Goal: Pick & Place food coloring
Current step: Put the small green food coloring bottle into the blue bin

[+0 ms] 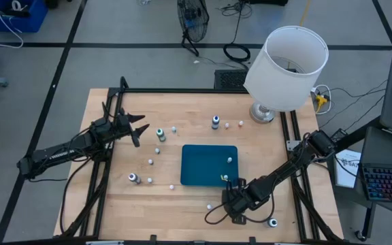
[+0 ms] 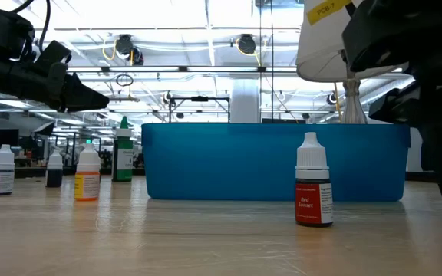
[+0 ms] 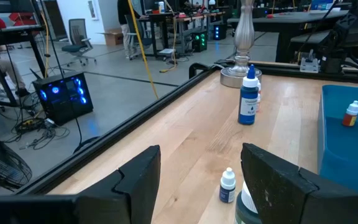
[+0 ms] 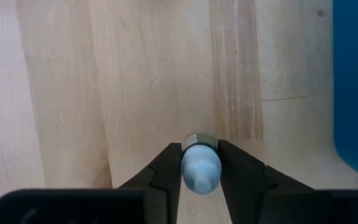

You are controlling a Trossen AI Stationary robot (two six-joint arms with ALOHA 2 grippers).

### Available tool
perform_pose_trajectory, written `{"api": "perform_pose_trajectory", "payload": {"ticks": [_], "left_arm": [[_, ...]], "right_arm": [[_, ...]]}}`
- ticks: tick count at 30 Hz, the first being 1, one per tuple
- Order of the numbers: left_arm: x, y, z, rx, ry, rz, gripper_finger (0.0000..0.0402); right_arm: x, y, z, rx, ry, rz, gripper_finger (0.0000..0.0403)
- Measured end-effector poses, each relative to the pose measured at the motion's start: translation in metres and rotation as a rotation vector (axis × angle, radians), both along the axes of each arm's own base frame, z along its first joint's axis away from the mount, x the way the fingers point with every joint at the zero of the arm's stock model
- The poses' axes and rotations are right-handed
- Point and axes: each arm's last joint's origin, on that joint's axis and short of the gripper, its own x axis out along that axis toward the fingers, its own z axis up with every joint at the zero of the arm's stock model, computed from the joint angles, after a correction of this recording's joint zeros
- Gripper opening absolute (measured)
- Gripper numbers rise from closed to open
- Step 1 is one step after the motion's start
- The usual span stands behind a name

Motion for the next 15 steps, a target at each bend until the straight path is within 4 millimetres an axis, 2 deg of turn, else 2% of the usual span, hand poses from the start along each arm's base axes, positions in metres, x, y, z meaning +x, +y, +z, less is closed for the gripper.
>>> {"api": "perform_pose_trajectory", "payload": {"ticks": [3, 8, 11, 15], "left_arm": [[0.000, 0.000, 0.000, 0.000, 0.000, 0.000, 0.0225], [0.000, 0.000, 0.000, 0.000, -0.001, 0.000, 0.0225], [0.000, 0.000, 0.000, 0.000, -0.001, 0.000, 0.0225], [0.000, 0.000, 0.000, 0.000, 0.000, 0.000, 0.0225]], "right_arm": [[0.000, 0.001, 0.000, 0.019, 0.004, 0.028, 0.0059], [-0.001, 0.001, 0.010, 0.057, -0.020, 0.050, 0.0058], [-0.002, 0.000, 0.027, 0.081, -0.076, 0.056, 0.0058], [-0.004, -0.009, 0.059, 0.064, -0.226, 0.087, 0.0058]]}}
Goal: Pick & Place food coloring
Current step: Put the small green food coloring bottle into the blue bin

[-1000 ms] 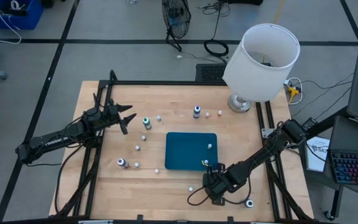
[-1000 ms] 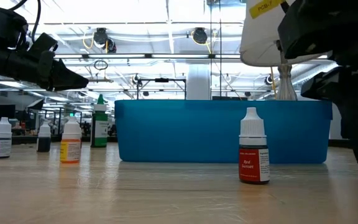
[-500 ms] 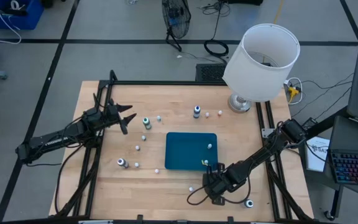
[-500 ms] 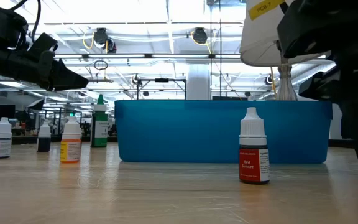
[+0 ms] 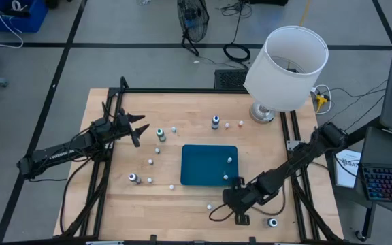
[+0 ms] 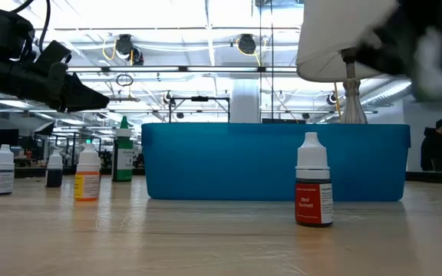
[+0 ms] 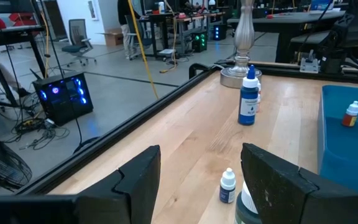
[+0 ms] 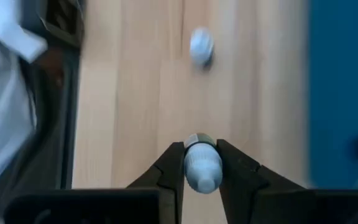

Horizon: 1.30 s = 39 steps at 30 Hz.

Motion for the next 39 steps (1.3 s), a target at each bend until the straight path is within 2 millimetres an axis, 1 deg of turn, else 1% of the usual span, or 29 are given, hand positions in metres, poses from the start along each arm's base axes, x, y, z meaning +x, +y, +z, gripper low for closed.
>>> {"api": "perform_pose_trajectory", "payload": {"ticks": [4, 7, 9, 12, 15, 17, 18, 19, 21, 26, 31, 35, 39], "left_arm": [[0.000, 0.000, 0.000, 0.000, 0.000, 0.000, 0.0225], [0.000, 0.000, 0.000, 0.000, 0.000, 0.000, 0.0225], [0.000, 0.000, 0.000, 0.000, 0.000, 0.000, 0.0225], [0.000, 0.000, 0.000, 0.000, 0.000, 0.000, 0.0225], [0.000, 0.000, 0.000, 0.000, 0.000, 0.000, 0.0225], [0.000, 0.000, 0.000, 0.000, 0.000, 0.000, 0.0225], [0.000, 0.000, 0.000, 0.000, 0.000, 0.000, 0.0225], [0.000, 0.000, 0.000, 0.000, -0.001, 0.000, 0.0225], [0.000, 0.000, 0.000, 0.000, 0.000, 0.000, 0.0225], [0.000, 0.000, 0.000, 0.000, 0.000, 0.000, 0.0225], [0.000, 0.000, 0.000, 0.000, 0.000, 0.000, 0.0225], [0.000, 0.000, 0.000, 0.000, 0.000, 0.000, 0.0225], [0.000, 0.000, 0.000, 0.000, 0.000, 0.000, 0.0225]], "right_arm": [[-0.001, -0.023, 0.034, -0.048, -0.147, 0.005, 0.0058], [0.001, -0.049, 0.056, -0.082, -0.215, -0.008, 0.0058], [0.007, -0.066, 0.072, -0.112, -0.237, -0.020, 0.0058], [0.016, -0.086, 0.097, -0.177, -0.219, -0.024, 0.0058], [0.030, -0.101, 0.120, -0.222, -0.187, -0.031, 0.0058], [0.037, -0.110, 0.127, -0.248, -0.146, -0.039, 0.0058], [0.042, -0.114, 0.127, -0.250, -0.122, -0.041, 0.0058], [0.045, -0.119, 0.125, -0.245, -0.088, -0.039, 0.0058], [0.052, -0.129, 0.112, -0.231, 0.000, -0.044, 0.0058], [0.069, -0.145, 0.068, -0.243, 0.231, -0.056, 0.0058], [0.086, -0.152, 0.024, -0.268, 0.334, -0.025, 0.0058], [0.087, -0.159, -0.008, -0.277, 0.400, -0.013, 0.0058], [0.083, -0.168, -0.026, -0.274, 0.401, -0.028, 0.0058]]}}
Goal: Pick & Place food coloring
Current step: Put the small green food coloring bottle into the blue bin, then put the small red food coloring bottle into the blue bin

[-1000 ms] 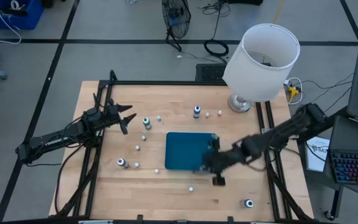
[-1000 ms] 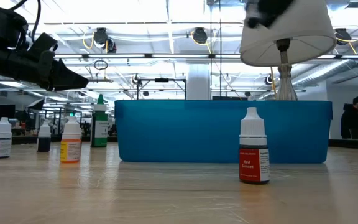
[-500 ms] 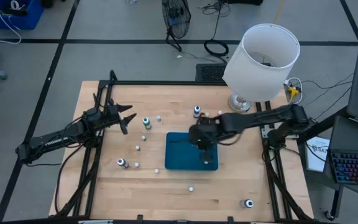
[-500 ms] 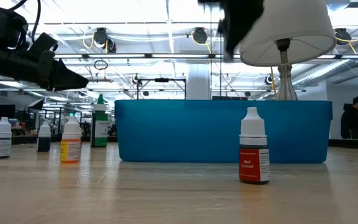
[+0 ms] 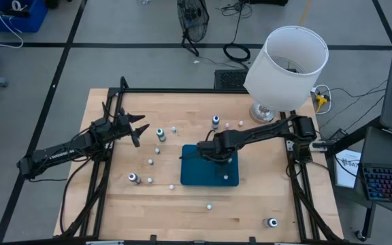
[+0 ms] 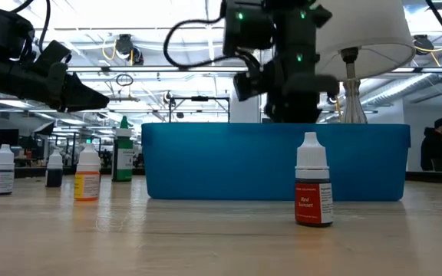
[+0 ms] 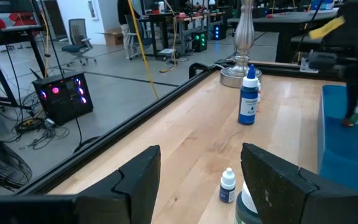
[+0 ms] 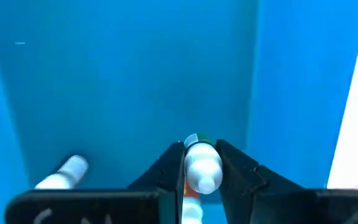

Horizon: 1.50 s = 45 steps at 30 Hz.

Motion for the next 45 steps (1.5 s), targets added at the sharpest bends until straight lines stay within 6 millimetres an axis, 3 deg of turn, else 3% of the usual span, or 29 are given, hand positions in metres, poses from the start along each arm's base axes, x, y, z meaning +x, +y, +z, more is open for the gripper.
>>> {"api": "perform_pose_trajectory", "payload": {"ticks": [11, 18, 24, 30, 34, 38, 42, 45], "left_arm": [[0.000, 0.000, 0.000, 0.000, 0.000, 0.000, 0.0225], [0.000, 0.000, 0.000, 0.000, 0.000, 0.000, 0.0225], [0.000, 0.000, 0.000, 0.000, 0.000, -0.001, 0.0225], [0.000, 0.000, 0.000, 0.000, 0.000, 0.000, 0.0225], [0.000, 0.000, 0.000, 0.000, 0.000, 0.000, 0.0225], [0.000, 0.000, 0.000, 0.000, 0.000, 0.000, 0.0225], [0.000, 0.000, 0.000, 0.000, 0.000, 0.000, 0.0225], [0.000, 0.000, 0.000, 0.000, 0.000, 0.000, 0.0225]], "right_arm": [[-0.007, -0.004, -0.027, 0.046, -0.049, -0.003, 0.0060], [-0.007, -0.006, -0.025, -0.022, -0.068, -0.026, 0.0133], [-0.010, -0.006, -0.005, -0.024, -0.139, -0.053, 0.0153], [-0.022, 0.003, 0.040, 0.006, -0.290, -0.082, 0.0144], [-0.032, 0.033, 0.074, 0.054, -0.461, -0.004, 0.0143], [-0.040, 0.088, 0.096, 0.086, -0.662, 0.220, 0.0139], [-0.043, 0.145, 0.098, 0.034, -0.797, 0.415, 0.0129], [-0.038, 0.173, 0.092, 0.003, -0.765, 0.481, 0.0132]]}}
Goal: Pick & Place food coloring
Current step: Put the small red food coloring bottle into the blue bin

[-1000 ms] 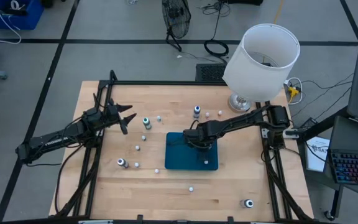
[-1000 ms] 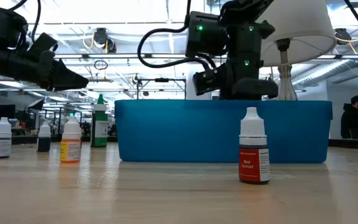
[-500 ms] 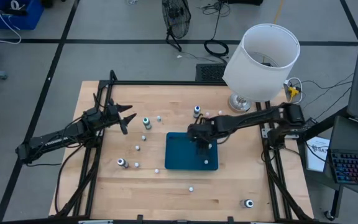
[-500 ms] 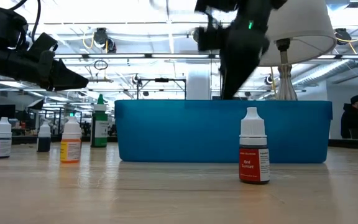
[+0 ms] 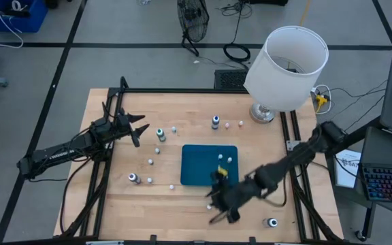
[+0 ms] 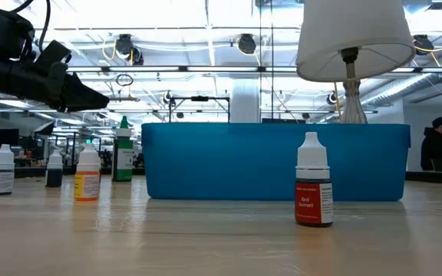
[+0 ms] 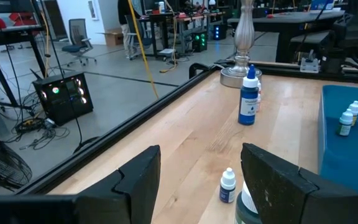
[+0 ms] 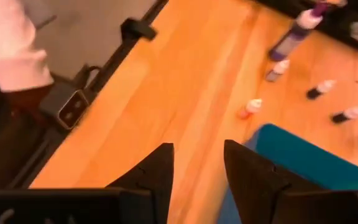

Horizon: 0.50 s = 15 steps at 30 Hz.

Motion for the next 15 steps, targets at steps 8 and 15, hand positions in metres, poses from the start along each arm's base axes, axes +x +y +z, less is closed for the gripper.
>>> {"api": "perform_pose_trajectory", "payload": {"ticks": [8, 15], "left_arm": [[0.000, 0.000, 0.000, 0.000, -0.001, -0.001, 0.0225], [0.000, 0.000, 0.000, 0.000, 0.000, 0.000, 0.0225]], "right_arm": [[0.023, 0.026, -0.046, -0.145, 0.310, -0.019, 0.0173], [0.031, 0.029, -0.072, -0.132, 0.395, -0.015, 0.0172]]}}
